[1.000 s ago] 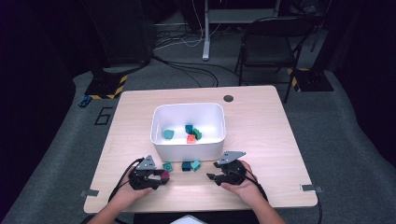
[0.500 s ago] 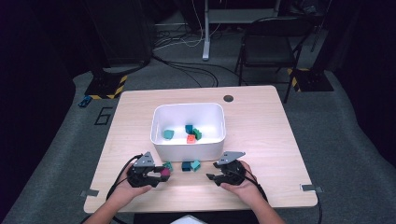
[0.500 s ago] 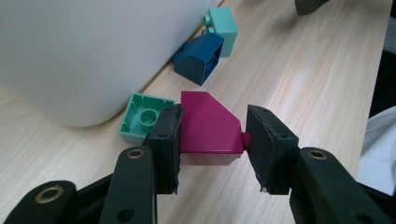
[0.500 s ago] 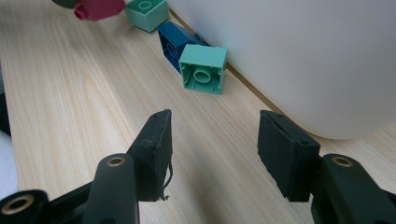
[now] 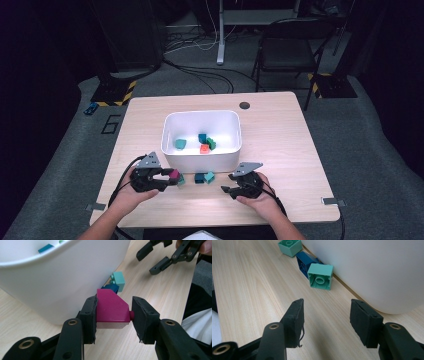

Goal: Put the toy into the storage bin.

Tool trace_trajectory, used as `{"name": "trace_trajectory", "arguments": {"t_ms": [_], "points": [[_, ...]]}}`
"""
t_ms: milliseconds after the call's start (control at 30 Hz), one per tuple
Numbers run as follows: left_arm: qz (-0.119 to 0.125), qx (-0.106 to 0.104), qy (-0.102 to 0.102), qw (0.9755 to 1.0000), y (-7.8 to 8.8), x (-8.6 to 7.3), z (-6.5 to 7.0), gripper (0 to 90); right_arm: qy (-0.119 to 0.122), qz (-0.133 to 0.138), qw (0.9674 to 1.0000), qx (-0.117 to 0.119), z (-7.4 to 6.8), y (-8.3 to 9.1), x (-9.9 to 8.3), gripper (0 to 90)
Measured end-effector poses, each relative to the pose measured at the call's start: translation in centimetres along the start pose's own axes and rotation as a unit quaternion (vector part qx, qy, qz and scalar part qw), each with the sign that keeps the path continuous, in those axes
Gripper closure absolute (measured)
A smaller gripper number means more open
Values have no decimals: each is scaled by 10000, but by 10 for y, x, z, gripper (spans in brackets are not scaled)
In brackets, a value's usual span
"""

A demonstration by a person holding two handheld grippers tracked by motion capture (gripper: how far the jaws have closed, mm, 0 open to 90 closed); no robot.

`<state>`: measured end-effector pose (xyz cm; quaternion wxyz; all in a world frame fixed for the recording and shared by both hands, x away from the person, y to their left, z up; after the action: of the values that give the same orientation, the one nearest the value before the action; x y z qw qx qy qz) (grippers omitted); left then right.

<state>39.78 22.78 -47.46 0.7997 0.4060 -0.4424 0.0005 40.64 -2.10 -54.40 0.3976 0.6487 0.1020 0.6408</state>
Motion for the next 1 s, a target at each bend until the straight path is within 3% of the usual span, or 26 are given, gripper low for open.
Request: {"name": "trace_trajectory", "arguments": {"t_ms": [100, 267, 533, 1000], "points": [[15, -73, 75, 9999, 4, 5, 0, 569, -15, -2, 10000, -6, 0, 0, 0, 447], [10, -9, 60, 10000, 13, 15, -1, 569, -47, -15, 10000, 5, -1, -1, 0, 447], [101, 67, -57, 9999, 27, 39, 1, 569, -47, 4, 10000, 6, -1, -2, 0, 447], [261, -179, 38, 9995, 30, 84, 4, 570, -19, -6, 10000, 16, -1, -1, 0, 447]]}}
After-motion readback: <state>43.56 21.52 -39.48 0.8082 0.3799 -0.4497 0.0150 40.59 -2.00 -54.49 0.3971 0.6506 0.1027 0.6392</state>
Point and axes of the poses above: each handheld gripper's, and its own axes: y roughly backward along the jaws, x roughly out of its top, z roughly to its right, the point moved 7 cm from there along -y, roughly forward along the jaws, and after that the axes turned 15 degrees about y, right-handed, at the moved point
